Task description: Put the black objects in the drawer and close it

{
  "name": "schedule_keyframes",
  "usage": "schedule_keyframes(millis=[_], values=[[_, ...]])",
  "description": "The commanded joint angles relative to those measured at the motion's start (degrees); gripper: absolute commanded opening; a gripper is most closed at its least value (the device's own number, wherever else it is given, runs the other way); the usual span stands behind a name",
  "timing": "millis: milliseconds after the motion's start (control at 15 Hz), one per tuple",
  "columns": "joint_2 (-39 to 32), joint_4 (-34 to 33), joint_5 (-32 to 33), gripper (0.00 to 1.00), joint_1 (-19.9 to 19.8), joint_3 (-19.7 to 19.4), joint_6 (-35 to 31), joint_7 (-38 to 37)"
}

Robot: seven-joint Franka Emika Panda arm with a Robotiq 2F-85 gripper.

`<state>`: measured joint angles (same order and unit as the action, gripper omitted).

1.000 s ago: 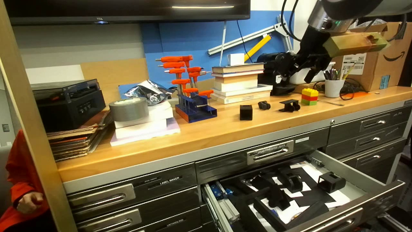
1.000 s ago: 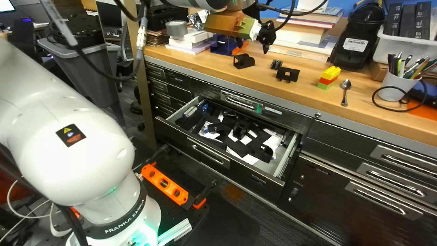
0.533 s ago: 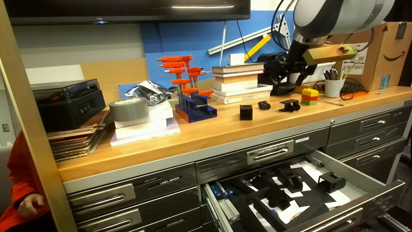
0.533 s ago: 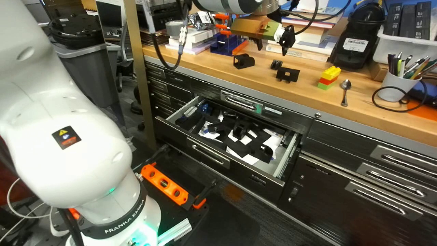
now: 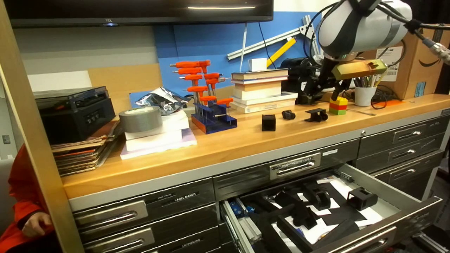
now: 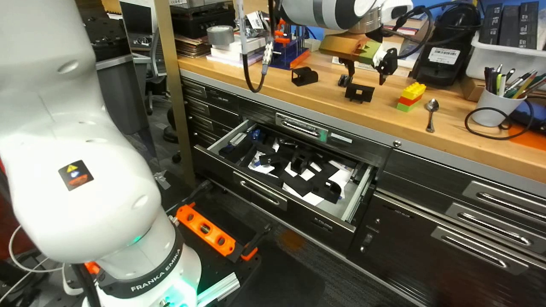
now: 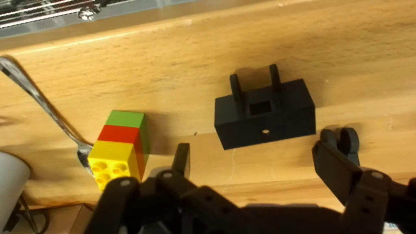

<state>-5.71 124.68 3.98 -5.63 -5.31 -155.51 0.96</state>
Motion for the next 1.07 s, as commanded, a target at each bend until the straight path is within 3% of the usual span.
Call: schedule_keyframes(millis=[0, 667, 1000], values=[[-4.0, -4.0, 0.1, 1.00, 0.1, -0.1, 3.9, 0.8], [-4.4, -6.2, -1.7, 1.00, -0.2, 0.9, 8.8, 3.9], [-3.8, -7.5, -1.4, 1.00, 0.6, 0.0, 15.6, -4.0]])
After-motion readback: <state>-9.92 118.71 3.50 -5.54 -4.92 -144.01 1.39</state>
